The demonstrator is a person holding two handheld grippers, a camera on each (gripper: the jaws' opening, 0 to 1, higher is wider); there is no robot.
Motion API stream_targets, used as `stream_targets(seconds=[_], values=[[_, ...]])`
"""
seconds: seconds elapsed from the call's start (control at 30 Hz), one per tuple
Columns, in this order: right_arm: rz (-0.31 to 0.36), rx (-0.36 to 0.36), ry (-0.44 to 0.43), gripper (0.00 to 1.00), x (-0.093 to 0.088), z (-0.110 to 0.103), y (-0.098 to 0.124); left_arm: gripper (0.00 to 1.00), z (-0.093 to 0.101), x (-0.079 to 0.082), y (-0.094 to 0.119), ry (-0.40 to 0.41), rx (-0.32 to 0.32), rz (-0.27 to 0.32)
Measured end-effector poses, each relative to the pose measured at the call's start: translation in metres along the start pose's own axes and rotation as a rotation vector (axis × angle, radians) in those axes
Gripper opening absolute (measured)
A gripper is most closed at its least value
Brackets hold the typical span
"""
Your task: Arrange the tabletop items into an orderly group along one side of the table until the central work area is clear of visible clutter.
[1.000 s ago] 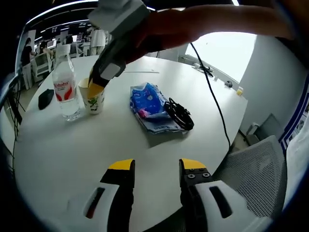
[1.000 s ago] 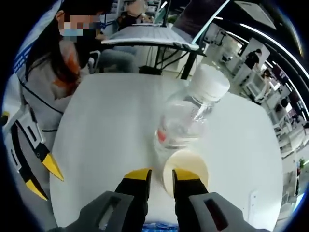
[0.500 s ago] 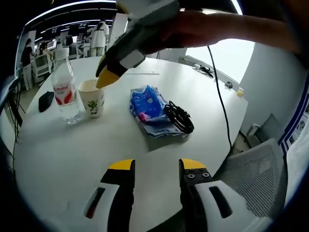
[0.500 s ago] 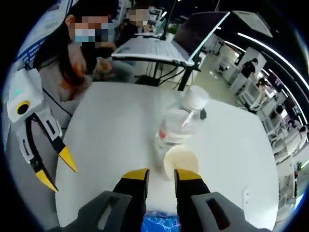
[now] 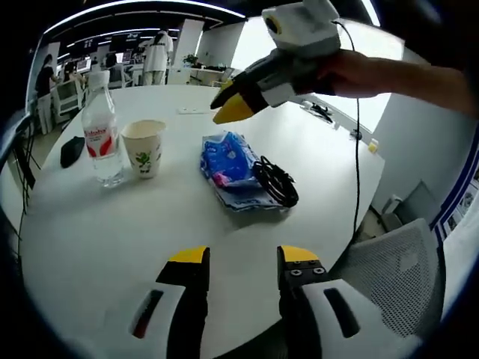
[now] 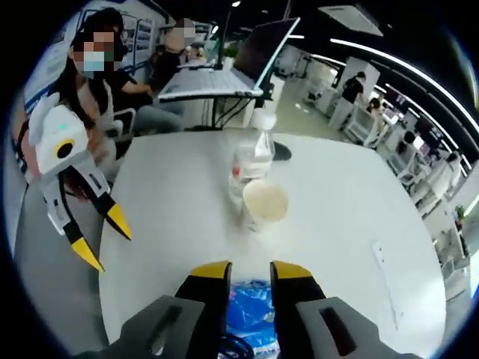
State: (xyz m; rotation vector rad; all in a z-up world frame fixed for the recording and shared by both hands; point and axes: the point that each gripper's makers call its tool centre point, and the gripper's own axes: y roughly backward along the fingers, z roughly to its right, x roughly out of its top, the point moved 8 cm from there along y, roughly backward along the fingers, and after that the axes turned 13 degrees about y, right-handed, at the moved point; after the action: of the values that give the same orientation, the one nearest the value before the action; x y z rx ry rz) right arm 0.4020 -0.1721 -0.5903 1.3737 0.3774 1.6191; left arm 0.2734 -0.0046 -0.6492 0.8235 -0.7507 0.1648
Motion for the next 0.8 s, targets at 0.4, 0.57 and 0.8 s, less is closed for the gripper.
stream_targets(seconds=[0.4, 0.57, 0.8], values=[[-0.027, -0.079, -0.205, 0.19, -0.064, -0.025, 0.040, 0.34, 0.009, 0.003, -0.008, 0.007, -0.009, -0.011], [-0.039, -0.098, -0.268, 0.19, -0.088, -0.035, 0.050, 0.34, 0.015, 0.005, -0.015, 0.004, -0.015, -0.016], [-0.037, -0.122, -0.375, 0.19, -0.112, -0.049, 0.062, 0.34, 0.021, 0.008, -0.023, 0.010, -0.028, -0.025]])
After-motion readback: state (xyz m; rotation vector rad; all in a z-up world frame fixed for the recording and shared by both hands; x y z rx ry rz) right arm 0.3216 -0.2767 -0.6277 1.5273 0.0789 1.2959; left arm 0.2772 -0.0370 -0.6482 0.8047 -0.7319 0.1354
